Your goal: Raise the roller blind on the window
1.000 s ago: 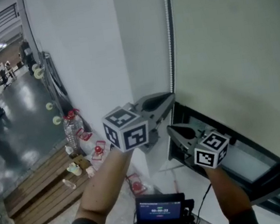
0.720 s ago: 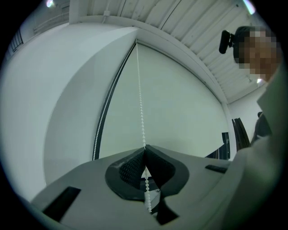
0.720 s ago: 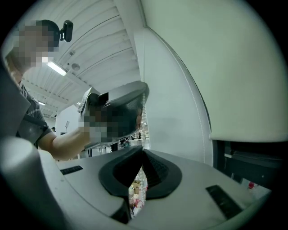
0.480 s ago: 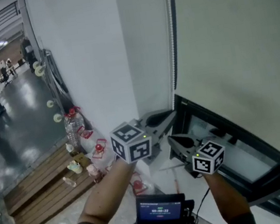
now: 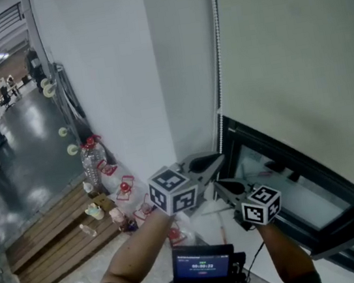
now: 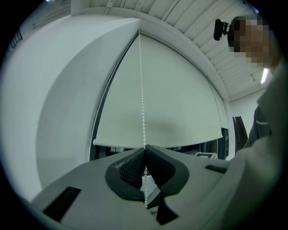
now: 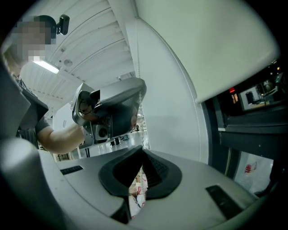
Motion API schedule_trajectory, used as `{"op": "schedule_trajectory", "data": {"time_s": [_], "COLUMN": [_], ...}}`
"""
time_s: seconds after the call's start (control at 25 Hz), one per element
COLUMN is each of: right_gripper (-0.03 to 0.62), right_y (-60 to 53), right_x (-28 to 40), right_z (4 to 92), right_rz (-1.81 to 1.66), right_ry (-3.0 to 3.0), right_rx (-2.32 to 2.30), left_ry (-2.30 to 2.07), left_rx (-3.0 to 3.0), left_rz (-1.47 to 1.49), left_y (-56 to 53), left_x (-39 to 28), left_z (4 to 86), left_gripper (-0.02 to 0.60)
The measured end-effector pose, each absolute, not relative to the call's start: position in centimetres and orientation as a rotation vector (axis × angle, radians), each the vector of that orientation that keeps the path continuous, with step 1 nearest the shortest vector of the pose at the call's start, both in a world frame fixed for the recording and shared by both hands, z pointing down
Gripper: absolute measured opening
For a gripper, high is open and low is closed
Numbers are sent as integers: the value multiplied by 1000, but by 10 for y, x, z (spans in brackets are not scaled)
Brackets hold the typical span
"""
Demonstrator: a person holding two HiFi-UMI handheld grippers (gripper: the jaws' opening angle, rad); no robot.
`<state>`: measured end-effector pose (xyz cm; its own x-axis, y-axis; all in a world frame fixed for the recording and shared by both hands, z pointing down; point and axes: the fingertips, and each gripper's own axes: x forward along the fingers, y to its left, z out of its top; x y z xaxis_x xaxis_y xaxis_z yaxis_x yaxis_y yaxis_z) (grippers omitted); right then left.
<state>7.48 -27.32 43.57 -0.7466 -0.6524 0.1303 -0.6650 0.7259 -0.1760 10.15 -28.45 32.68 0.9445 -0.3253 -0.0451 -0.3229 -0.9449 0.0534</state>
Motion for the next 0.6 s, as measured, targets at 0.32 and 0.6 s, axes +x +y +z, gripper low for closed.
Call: {"op": "schedule_trajectory", "data": {"time_s": [0.32,0.6], "right_gripper": [2,9], "right_y": [-270,-264], "right_x": [78,78], "right_z": [473,475], "right_rz": [413,293], "right_ry": [-2803,-2745], "right_rx": [1085,1033], "left_ry": [-511,-502], "left_rx": [3034,3055], "left_rz": [-19,-5], "left_y": [-282,-277], "left_x": [102,104], "left_z": [366,366], "left_gripper": [-3,-3]}}
